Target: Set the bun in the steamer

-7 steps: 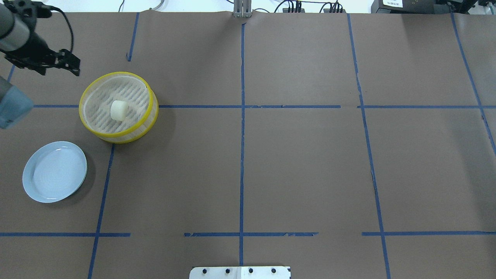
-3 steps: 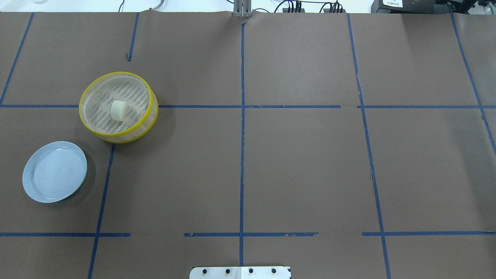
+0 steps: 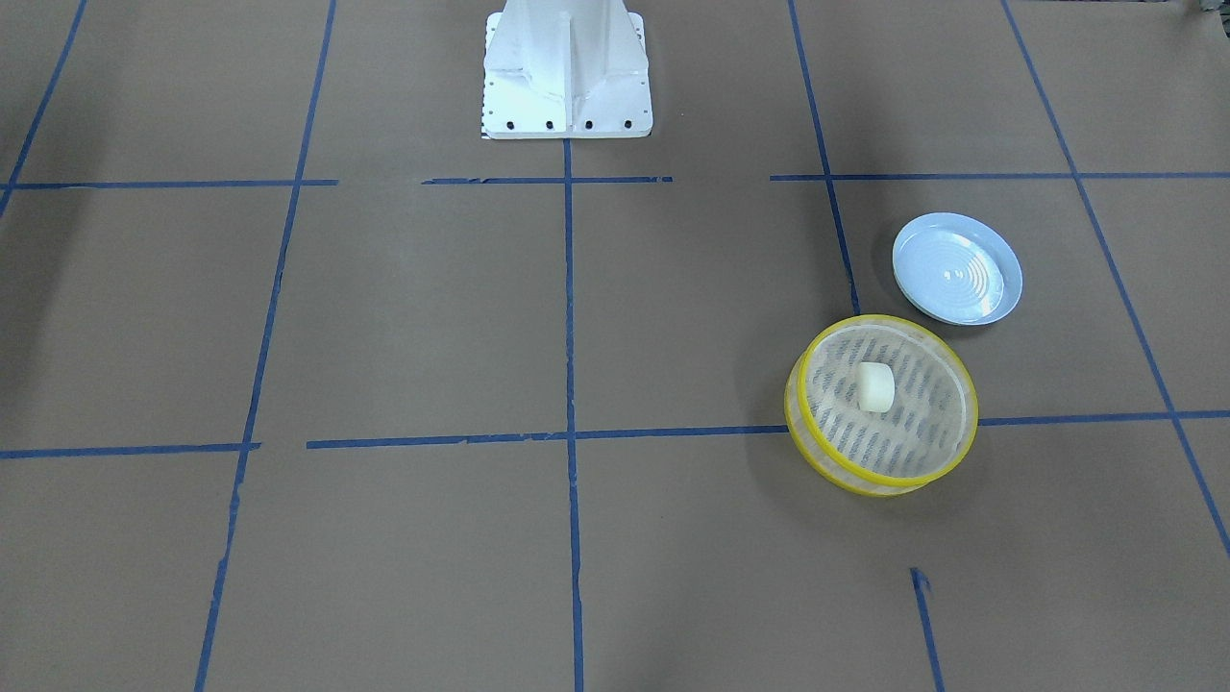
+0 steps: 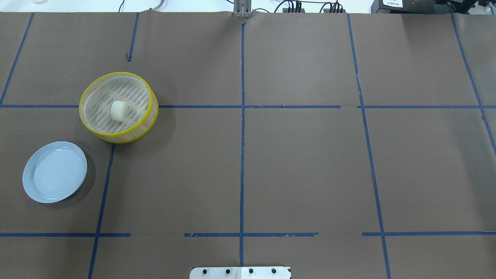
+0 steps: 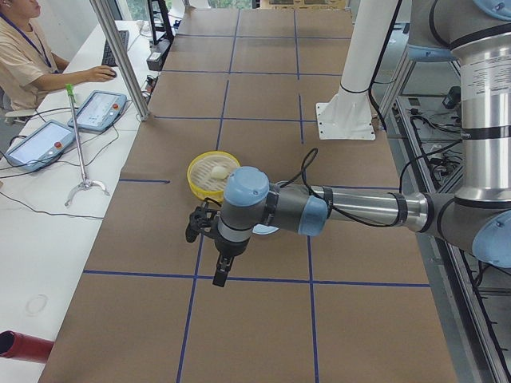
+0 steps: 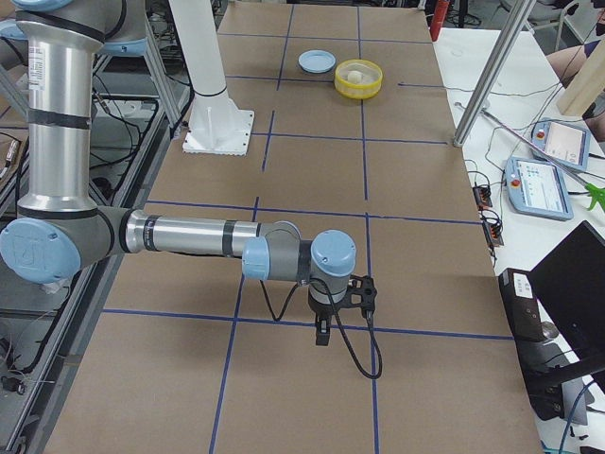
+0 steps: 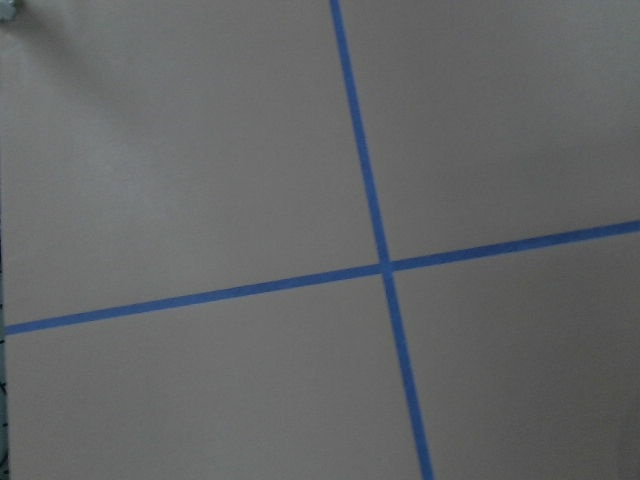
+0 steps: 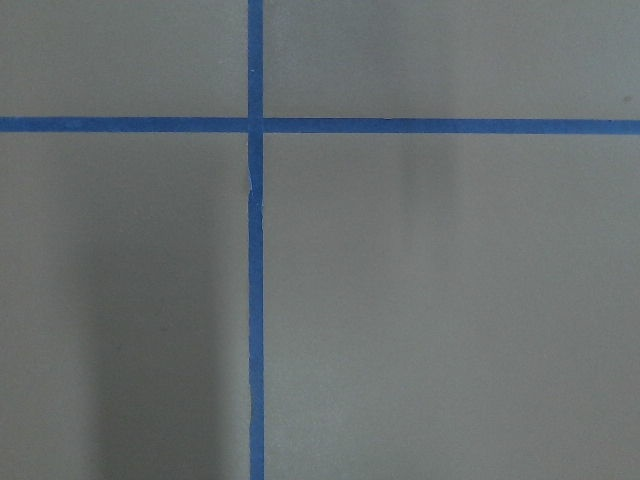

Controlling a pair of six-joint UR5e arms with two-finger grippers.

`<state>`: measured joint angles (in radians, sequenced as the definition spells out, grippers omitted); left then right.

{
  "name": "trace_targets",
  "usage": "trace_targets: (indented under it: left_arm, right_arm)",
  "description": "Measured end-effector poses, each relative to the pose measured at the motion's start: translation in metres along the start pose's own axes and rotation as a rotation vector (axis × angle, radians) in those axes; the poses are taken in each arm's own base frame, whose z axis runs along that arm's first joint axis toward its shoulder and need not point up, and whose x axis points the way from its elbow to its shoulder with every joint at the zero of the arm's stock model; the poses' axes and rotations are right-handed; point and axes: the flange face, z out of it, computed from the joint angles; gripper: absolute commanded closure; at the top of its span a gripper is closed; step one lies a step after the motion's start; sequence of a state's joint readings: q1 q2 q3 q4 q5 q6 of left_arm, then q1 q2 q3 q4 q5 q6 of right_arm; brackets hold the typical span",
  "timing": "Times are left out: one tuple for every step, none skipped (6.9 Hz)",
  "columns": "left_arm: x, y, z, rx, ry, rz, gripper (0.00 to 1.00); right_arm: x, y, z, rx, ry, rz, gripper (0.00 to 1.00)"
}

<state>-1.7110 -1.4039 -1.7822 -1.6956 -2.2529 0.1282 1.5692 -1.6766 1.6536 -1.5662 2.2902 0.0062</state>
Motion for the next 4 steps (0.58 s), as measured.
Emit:
trace_targets:
  left_arm:
    - [-0.005, 0.006, 0.003, -0.033, 0.031, -0.041, 0.01]
    - [-0.007, 0.011, 0.006, -0.057, 0.068, -0.088, 0.0]
    - [-0.006, 0.018, 0.009, -0.07, 0.108, -0.133, 0.0]
    - [-0.006, 0.026, 0.013, -0.081, 0.131, -0.16, 0.0]
  right_arm:
    - [0.0, 0.0, 0.0, 0.0, 0.0, 0.0, 0.0]
    - [0.0, 0.0, 0.0, 0.0, 0.0, 0.0, 0.0]
    - [0.0, 0.0, 0.0, 0.0, 0.0, 0.0, 0.0]
    - [0.0, 0.0, 0.0, 0.0, 0.0, 0.0, 0.0]
